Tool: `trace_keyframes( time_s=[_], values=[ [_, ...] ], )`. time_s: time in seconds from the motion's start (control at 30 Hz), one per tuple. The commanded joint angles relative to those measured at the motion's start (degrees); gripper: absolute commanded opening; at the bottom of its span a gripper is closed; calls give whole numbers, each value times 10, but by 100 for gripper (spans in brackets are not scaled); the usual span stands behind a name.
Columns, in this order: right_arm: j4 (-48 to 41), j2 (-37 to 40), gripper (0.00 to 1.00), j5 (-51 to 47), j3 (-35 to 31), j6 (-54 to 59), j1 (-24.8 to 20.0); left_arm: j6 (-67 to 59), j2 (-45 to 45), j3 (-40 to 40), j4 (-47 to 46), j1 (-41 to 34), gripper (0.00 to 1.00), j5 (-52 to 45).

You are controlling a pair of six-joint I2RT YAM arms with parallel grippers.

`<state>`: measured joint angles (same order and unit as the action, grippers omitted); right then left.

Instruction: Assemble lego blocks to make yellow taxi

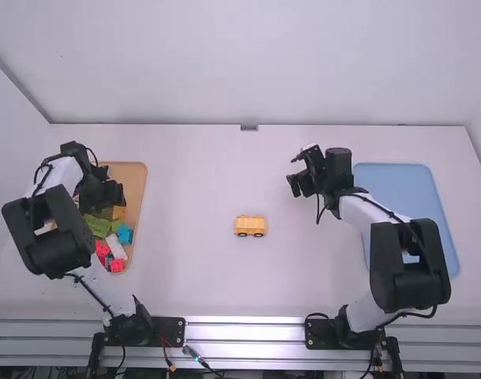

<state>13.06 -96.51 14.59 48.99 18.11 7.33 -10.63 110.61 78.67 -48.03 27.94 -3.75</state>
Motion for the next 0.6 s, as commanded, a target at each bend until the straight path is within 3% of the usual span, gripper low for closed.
trace_keyframes(
  time_s=[0.0,0.13,0.33,0.57],
  values=[
    [2,18,99,0,-1,-3,-2,-1,5,-3,6,-2,75,2],
    [2,18,99,-1,-1,-3,-2,5,5,-21,24,1,74,2],
    [2,18,99,-1,-1,-3,-2,6,5,-57,69,-2,61,2],
    [2,18,99,-1,-1,-3,-2,8,5,-74,81,-2,56,2]
  ],
)
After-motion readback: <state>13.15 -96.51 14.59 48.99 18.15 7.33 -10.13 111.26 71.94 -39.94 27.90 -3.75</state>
